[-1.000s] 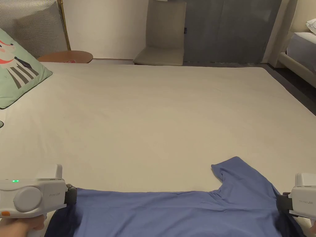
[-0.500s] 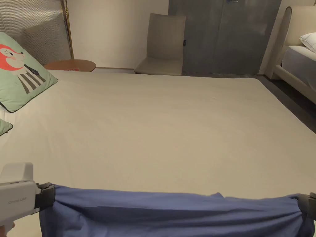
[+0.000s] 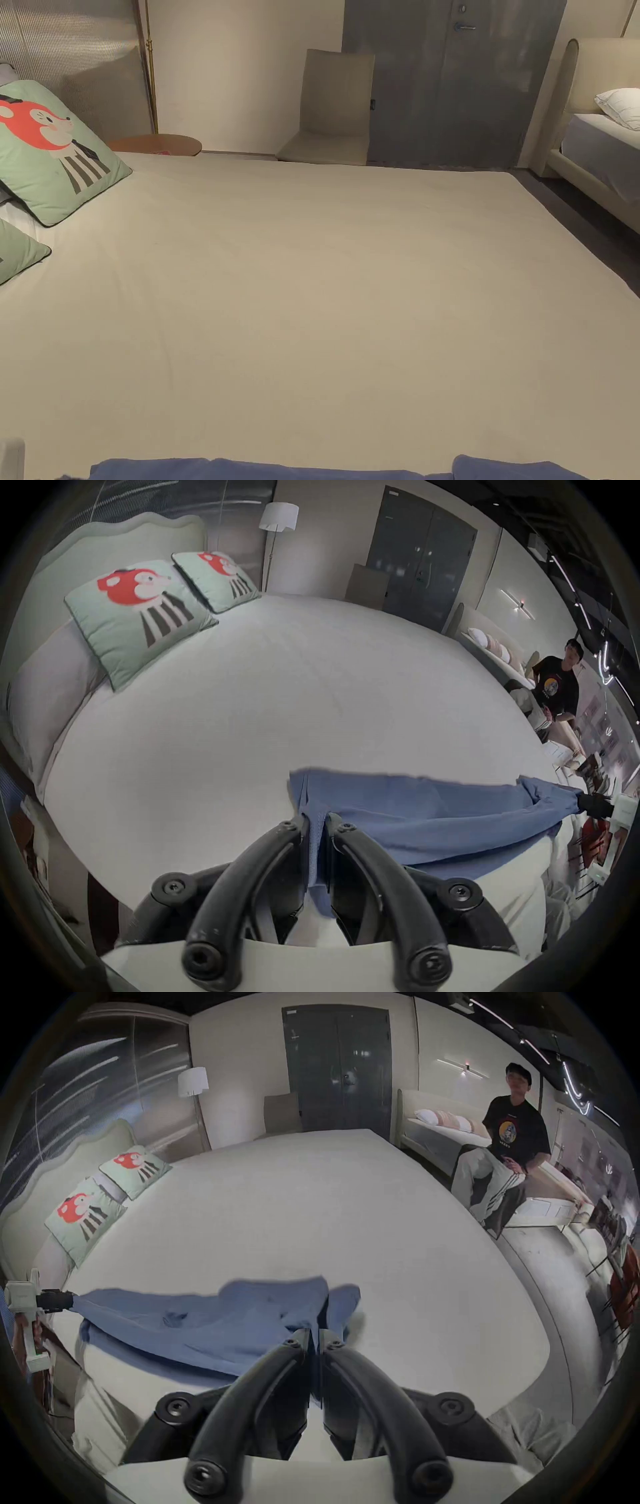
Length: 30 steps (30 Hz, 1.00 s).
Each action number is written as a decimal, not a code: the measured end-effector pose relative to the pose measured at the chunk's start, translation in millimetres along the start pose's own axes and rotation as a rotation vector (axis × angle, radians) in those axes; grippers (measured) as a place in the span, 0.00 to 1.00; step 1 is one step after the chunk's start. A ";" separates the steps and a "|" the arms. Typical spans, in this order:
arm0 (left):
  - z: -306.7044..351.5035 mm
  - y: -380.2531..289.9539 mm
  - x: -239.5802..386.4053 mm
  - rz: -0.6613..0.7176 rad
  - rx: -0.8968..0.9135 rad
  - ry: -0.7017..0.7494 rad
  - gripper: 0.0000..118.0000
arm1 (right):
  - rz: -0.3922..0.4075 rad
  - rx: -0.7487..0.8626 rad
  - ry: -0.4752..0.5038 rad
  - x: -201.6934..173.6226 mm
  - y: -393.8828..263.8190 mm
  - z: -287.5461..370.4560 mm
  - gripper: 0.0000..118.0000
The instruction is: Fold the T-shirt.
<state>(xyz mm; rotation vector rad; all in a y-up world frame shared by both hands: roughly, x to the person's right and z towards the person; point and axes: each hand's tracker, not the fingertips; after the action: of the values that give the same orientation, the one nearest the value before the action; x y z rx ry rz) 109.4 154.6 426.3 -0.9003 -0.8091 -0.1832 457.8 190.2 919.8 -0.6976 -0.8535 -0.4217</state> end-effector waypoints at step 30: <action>53.3 -15.5 23.6 -0.037 0.392 -0.020 0.85 | 0.012 0.390 -0.161 -18.4 -16.4 18.6 0.89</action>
<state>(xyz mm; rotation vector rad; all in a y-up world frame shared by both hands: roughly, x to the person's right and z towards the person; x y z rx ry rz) 89.4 189.5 471.3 -0.5190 -0.8443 -0.0438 427.1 193.0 920.0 -0.3777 -1.0474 -0.1800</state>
